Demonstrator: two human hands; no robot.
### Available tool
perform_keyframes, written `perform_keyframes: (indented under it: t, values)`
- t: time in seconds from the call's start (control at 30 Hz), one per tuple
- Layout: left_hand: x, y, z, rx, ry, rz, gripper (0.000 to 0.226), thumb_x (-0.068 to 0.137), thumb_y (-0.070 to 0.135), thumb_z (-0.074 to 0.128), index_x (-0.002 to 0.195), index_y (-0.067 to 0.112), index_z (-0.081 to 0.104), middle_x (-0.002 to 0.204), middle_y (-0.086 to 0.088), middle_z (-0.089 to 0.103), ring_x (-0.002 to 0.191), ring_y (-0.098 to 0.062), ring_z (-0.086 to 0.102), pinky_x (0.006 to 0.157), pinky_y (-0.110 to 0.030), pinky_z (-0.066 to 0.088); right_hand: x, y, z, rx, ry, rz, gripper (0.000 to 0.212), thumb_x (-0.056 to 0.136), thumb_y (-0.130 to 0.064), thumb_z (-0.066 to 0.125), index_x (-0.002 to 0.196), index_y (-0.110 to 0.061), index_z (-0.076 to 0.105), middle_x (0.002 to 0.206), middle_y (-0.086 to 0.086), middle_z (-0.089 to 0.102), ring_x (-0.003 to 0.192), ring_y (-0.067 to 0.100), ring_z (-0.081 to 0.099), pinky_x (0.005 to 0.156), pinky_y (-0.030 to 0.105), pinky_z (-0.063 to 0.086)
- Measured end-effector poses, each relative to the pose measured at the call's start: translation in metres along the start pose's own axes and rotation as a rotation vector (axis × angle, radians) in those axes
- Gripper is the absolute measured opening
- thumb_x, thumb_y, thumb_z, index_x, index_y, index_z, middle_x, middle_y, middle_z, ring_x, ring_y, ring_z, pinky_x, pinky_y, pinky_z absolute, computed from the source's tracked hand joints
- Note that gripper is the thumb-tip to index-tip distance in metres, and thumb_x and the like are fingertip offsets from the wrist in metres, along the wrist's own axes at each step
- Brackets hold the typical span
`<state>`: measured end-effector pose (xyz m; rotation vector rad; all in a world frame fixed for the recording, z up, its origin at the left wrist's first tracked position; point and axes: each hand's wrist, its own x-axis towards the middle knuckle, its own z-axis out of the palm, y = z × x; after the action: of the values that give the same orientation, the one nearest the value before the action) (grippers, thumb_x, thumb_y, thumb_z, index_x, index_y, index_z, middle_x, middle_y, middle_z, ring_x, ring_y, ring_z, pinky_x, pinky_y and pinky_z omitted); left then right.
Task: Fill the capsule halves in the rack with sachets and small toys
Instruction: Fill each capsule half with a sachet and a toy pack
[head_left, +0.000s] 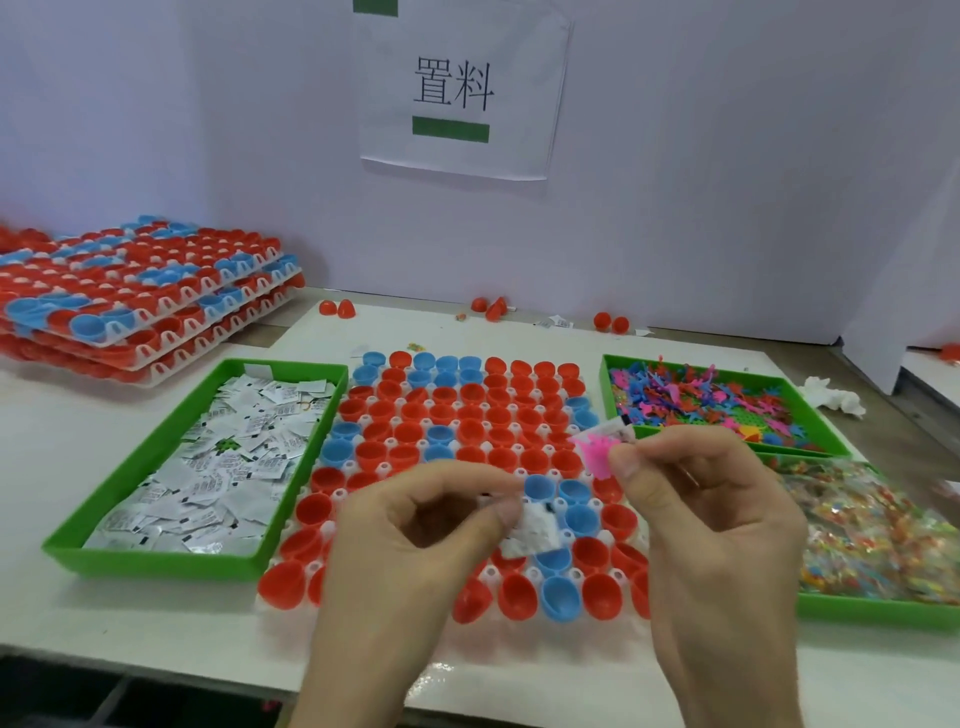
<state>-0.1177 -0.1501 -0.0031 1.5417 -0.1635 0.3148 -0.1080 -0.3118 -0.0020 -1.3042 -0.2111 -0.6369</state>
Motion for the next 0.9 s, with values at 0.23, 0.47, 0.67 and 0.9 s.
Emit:
perform_keyframes:
  t: [0.23,0.47,0.67,0.9]
  values:
    - [0.060,-0.021,-0.127,0.445,0.621,-0.026,0.025,0.084,0.018,0.075,0.107,0.027,0.072,0.106,-0.005,0.074,0.087,-0.002,0.067,0.082,-0.012,0.052,0.006,0.000,-0.009,0.013,0.053,0.033,0.017,0.063,-0.026,0.082,0.076,-0.020,0.073,0.074,0.001,0.072,0.074,0.016,0.070,0.073,0.020,0.058]
    - [0.024,0.000,-0.067,0.439,0.421,-0.013,0.020,0.072,0.055,0.068,0.092,0.057,0.069,0.109,0.026,0.068,0.097,-0.001,0.065,0.082,-0.034,0.051,0.003,-0.002,0.001,-0.031,0.021,0.079,0.017,0.060,-0.027,0.081,0.072,-0.022,0.072,0.073,0.001,0.073,0.072,0.014,0.072,0.066,0.018,0.057]
    - [0.001,0.006,0.018,-0.063,-0.111,-0.072,0.031,0.062,0.048,0.072,0.092,0.045,0.076,0.087,0.004,0.078,0.083,-0.011,0.074,0.068,-0.013,0.055,-0.009,-0.008,0.013,-0.088,-0.148,0.041,0.023,0.066,-0.010,0.089,0.071,-0.020,0.068,0.069,0.000,0.070,0.065,0.009,0.069,0.061,0.016,0.055]
    - [-0.002,0.004,0.020,-0.132,-0.068,0.001,0.016,0.069,0.027,0.072,0.081,0.029,0.081,0.080,-0.002,0.077,0.077,-0.015,0.074,0.064,-0.014,0.055,-0.009,-0.012,0.010,-0.106,-0.134,0.080,0.019,0.071,-0.024,0.086,0.081,-0.025,0.070,0.075,0.005,0.070,0.069,0.018,0.069,0.063,0.022,0.056]
